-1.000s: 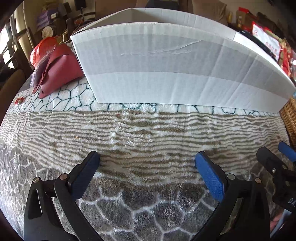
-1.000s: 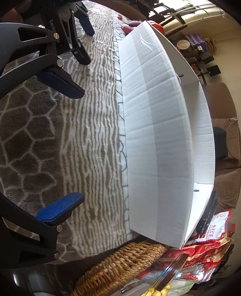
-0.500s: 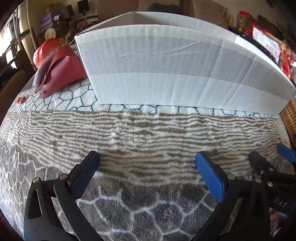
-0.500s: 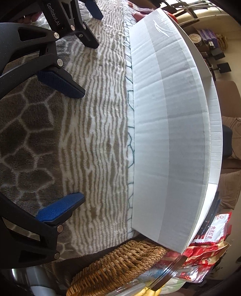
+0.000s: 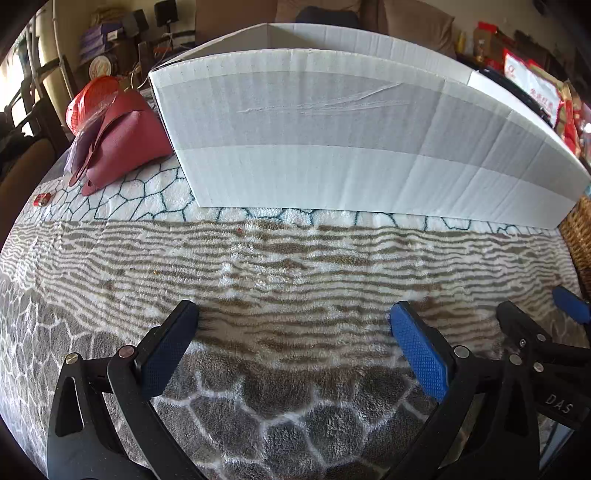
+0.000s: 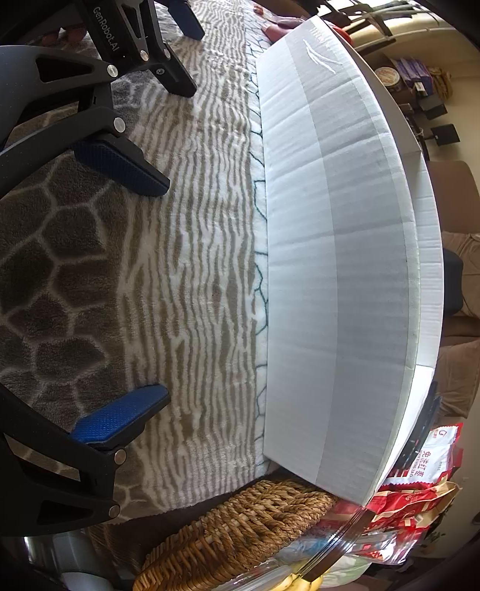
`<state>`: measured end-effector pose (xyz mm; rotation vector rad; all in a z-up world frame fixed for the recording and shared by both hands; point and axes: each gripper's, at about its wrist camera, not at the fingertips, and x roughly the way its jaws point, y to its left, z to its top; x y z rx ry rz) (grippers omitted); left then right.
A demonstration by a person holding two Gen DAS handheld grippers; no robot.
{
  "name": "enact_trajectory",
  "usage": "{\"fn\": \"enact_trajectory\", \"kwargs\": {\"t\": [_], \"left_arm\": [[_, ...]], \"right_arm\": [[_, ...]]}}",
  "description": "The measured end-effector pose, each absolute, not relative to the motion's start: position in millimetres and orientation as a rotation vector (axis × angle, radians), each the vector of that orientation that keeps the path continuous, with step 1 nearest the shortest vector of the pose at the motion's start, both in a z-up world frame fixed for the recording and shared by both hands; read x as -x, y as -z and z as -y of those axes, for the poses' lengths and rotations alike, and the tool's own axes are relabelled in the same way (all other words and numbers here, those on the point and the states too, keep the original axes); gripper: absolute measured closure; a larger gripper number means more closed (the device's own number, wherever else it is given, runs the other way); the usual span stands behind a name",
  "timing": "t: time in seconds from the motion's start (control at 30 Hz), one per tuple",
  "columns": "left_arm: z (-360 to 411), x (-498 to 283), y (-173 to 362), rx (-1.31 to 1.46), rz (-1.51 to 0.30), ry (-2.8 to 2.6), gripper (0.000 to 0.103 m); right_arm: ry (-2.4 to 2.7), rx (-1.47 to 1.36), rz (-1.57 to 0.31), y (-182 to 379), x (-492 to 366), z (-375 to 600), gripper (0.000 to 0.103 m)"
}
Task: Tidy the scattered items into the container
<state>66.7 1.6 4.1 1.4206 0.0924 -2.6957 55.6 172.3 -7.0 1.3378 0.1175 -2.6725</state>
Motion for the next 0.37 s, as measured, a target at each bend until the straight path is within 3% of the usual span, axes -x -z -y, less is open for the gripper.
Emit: {"fn": "enact_trajectory", "kwargs": {"t": [0.37], "left_arm": [[-0.9,-67.2,-4.1,-1.421,-0.09,2.695,0.0]], "right_arm": [[2.672,-1.338,-0.118,6.7,-55.1,-172.0,0.0]]}}
